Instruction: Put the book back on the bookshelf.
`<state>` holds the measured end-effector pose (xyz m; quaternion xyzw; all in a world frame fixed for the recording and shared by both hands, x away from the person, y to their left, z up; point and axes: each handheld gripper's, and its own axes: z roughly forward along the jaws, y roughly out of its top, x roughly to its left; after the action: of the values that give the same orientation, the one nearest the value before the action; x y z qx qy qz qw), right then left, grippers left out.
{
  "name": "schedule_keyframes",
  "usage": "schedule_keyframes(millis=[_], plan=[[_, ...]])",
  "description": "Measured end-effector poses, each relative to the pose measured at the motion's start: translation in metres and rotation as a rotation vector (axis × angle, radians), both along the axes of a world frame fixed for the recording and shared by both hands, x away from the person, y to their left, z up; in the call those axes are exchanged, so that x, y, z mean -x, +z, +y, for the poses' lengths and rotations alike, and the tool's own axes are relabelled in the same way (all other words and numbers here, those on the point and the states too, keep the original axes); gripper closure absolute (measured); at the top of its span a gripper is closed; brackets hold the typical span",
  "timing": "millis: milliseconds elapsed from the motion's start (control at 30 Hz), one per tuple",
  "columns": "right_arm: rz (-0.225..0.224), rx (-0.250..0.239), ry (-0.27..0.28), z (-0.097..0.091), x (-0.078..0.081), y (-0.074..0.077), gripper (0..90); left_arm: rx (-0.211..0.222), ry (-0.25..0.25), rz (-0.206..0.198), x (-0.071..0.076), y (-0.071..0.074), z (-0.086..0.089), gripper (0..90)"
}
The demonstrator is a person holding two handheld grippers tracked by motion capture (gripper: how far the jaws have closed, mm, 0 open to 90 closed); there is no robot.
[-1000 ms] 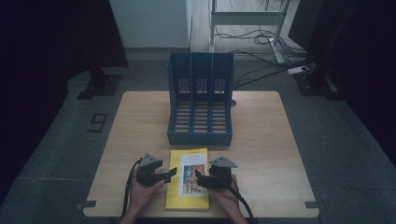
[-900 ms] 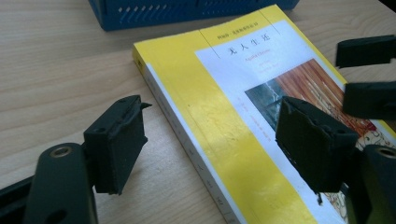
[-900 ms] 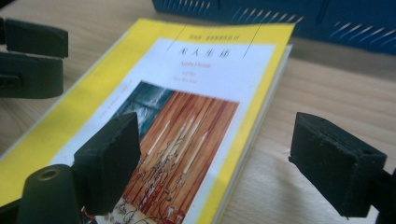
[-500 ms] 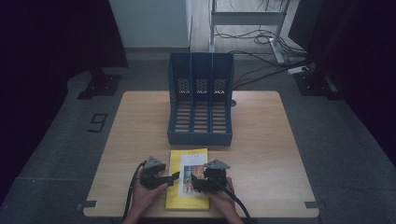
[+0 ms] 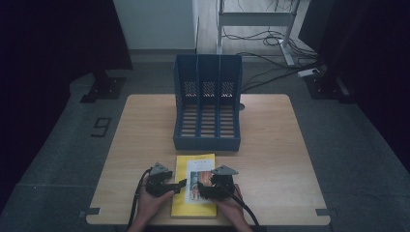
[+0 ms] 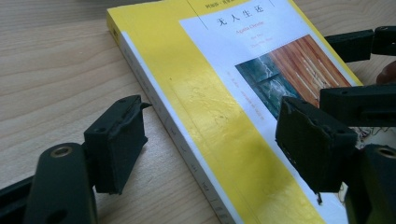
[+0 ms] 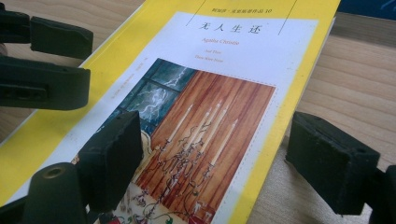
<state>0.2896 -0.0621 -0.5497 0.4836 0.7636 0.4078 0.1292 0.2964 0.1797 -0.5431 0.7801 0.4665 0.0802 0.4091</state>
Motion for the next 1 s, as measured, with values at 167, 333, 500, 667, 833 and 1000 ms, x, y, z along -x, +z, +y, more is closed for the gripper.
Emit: schedule_keyframes(millis=[167, 333, 500, 667, 833, 1000], plan=[[0.007, -0.004, 0.004, -0.001, -0.001, 0.0, 18.0, -0.006, -0.013, 0.007, 0.0, -0.002, -0.003, 24.0], [0.008, -0.005, 0.005, -0.001, -0.001, 0.0, 18.5, 0.002, -0.022, 0.009, 0.001, -0.003, -0.005, 24.9], [0.012, -0.013, 0.002, -0.002, -0.001, 0.0, 18.8, -0.003, -0.016, 0.004, 0.002, -0.003, -0.006, 26.0], [0.015, -0.018, -0.005, -0.002, -0.001, 0.0, 22.3, -0.019, -0.004, -0.009, 0.003, -0.003, -0.008, 27.1], [-0.004, -0.03, -0.021, -0.007, 0.0, 0.004, 32.8, -0.023, -0.001, -0.012, 0.004, -0.003, -0.009, 27.1], [-0.022, -0.094, -0.002, -0.013, 0.001, 0.014, 36.2, -0.023, -0.001, -0.011, 0.003, -0.003, -0.009, 27.0]])
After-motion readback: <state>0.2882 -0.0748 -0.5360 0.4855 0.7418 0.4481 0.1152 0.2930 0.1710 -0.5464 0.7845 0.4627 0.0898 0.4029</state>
